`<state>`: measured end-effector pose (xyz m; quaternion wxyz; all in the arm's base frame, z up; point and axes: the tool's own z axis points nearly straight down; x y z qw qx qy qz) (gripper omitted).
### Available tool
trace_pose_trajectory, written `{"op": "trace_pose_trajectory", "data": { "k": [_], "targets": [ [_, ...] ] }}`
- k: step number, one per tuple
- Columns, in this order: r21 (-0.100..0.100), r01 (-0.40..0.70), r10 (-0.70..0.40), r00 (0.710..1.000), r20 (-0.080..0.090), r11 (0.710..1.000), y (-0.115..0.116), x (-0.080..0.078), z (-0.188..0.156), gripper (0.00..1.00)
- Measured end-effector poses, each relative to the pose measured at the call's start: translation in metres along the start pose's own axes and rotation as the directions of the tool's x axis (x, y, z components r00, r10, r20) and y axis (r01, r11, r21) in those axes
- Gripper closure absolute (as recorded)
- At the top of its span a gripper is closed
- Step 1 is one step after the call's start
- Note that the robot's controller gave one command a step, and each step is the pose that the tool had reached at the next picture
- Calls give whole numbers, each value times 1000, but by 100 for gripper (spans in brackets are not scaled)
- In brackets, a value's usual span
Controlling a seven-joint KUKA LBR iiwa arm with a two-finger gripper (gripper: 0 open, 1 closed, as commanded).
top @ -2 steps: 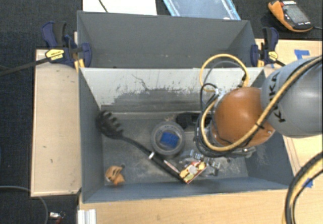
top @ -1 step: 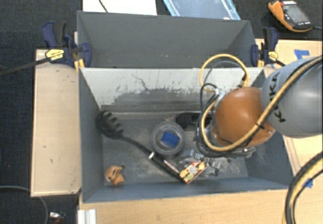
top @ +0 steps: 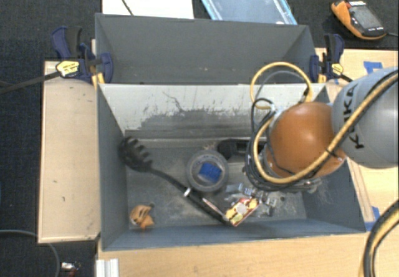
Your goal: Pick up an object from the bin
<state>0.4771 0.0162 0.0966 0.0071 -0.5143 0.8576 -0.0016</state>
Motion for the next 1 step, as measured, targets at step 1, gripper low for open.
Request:
{"op": "trace_pose_trajectory", "data": {
  "k": [1],
  "targets": [
    [8, -6, 6, 1000, 5, 1000, -3, -1, -29, 100]
  ]
}}
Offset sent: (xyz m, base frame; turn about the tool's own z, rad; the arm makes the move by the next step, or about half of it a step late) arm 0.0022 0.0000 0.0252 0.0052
